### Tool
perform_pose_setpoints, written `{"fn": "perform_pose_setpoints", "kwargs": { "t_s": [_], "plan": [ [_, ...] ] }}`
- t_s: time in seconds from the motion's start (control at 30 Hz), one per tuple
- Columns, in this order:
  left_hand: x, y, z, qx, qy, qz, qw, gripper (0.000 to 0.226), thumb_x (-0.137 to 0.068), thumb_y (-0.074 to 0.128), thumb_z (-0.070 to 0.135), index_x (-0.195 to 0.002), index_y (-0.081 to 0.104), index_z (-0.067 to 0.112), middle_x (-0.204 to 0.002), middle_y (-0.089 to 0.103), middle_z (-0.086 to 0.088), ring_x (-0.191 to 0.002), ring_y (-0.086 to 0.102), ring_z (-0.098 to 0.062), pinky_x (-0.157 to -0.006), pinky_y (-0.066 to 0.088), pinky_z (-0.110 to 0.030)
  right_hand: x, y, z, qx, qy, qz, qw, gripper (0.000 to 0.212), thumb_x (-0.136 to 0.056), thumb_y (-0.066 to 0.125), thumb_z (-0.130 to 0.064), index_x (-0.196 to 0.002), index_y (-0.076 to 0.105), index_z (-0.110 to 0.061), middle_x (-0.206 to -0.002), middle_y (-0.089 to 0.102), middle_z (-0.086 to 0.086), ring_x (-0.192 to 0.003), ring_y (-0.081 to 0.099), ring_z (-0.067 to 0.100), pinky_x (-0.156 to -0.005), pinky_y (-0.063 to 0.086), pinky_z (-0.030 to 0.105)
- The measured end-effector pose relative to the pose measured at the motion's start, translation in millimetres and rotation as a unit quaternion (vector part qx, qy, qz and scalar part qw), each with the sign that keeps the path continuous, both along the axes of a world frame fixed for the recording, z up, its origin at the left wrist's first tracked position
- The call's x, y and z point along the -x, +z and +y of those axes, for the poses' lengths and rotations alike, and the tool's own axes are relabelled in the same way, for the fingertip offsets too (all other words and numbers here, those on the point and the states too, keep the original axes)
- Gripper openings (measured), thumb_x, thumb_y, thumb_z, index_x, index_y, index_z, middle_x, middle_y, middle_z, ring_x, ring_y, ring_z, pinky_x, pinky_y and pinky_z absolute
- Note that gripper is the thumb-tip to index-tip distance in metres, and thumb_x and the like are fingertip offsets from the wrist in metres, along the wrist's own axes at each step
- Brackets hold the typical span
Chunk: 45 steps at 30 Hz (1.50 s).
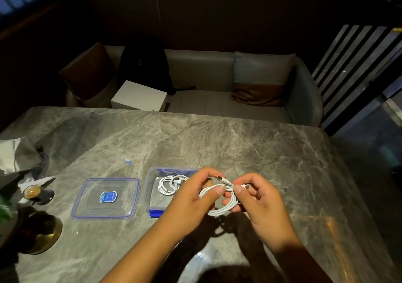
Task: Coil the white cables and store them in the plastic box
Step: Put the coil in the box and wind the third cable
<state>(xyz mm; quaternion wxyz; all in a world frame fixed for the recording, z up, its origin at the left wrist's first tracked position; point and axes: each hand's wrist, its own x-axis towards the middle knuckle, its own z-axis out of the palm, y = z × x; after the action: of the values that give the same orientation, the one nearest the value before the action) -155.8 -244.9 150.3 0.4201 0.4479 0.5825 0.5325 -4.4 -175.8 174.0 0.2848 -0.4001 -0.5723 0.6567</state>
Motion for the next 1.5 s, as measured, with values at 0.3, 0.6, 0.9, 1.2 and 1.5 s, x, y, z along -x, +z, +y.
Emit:
{"fn": "perform_pose_setpoints", "kwargs": {
  "t_s": [0.3,0.6,0.9,1.2,1.5],
  "plan": [
    [-1.3,-3.6,1.9,-0.025,0.04,-0.009,0.999,0.018,-0.088,0.061,0.034,-0.105,0.064,0.037,-0.067,0.055,-0.002,-0.065,0.054,-0.01,-0.065,0.045,-0.025,7.4,-6.4,-1.5,0.183,-0.07,0.071,0.978,0.02,-0.1,0.051,-0.011,-0.086,0.064,-0.005,-0.086,0.074,0.027,-0.074,0.073,0.032,-0.062,0.06,0.032],
    [-2.7,-4.5,2.5,-0.029,0.048,0.056,0.997,0.019,-0.092,0.059,0.024,-0.107,0.062,0.035,-0.063,0.053,0.006,-0.061,0.049,-0.004,-0.064,0.041,-0.023,10.3,-7.7,-4.2,0.125,-0.084,0.039,0.988,0.014,-0.098,0.054,-0.01,-0.086,0.06,-0.007,-0.078,0.075,0.021,-0.068,0.074,0.027,-0.068,0.06,0.04],
    [-4.8,-2.5,1.9,-0.008,0.036,0.066,0.997,0.004,-0.091,0.062,0.025,-0.094,0.06,0.026,-0.079,0.062,0.005,-0.068,0.062,-0.019,-0.062,0.051,-0.03,7.4,-13.6,-8.2,-0.023,-0.051,-0.009,0.998,0.016,-0.094,0.063,-0.004,-0.08,0.059,-0.011,-0.071,0.073,0.016,-0.064,0.075,0.031,-0.054,0.055,0.032],
    [-11.6,-14.8,3.6,-0.015,0.142,0.135,0.98,0.015,-0.099,0.048,0.031,-0.084,0.047,0.033,-0.063,0.055,0.005,-0.053,0.053,-0.011,-0.053,0.045,-0.033,14.9,-17.2,-15.0,-0.017,-0.06,-0.006,0.998,0.021,-0.095,0.06,-0.005,-0.082,0.067,-0.02,-0.074,0.075,0.013,-0.064,0.073,0.024,-0.058,0.055,0.034],
    [-13.8,-7.3,4.3,-0.021,0.204,0.12,0.971,0.023,-0.096,0.039,0.043,-0.084,0.045,0.024,-0.06,0.057,0.006,-0.05,0.051,-0.003,-0.051,0.04,-0.019,19.6,-15.6,-16.8,-0.041,-0.065,-0.001,0.997,0.023,-0.097,0.057,-0.004,-0.094,0.077,-0.015,-0.081,0.079,0.002,-0.074,0.076,0.014,-0.062,0.055,0.017]
  ]
}}
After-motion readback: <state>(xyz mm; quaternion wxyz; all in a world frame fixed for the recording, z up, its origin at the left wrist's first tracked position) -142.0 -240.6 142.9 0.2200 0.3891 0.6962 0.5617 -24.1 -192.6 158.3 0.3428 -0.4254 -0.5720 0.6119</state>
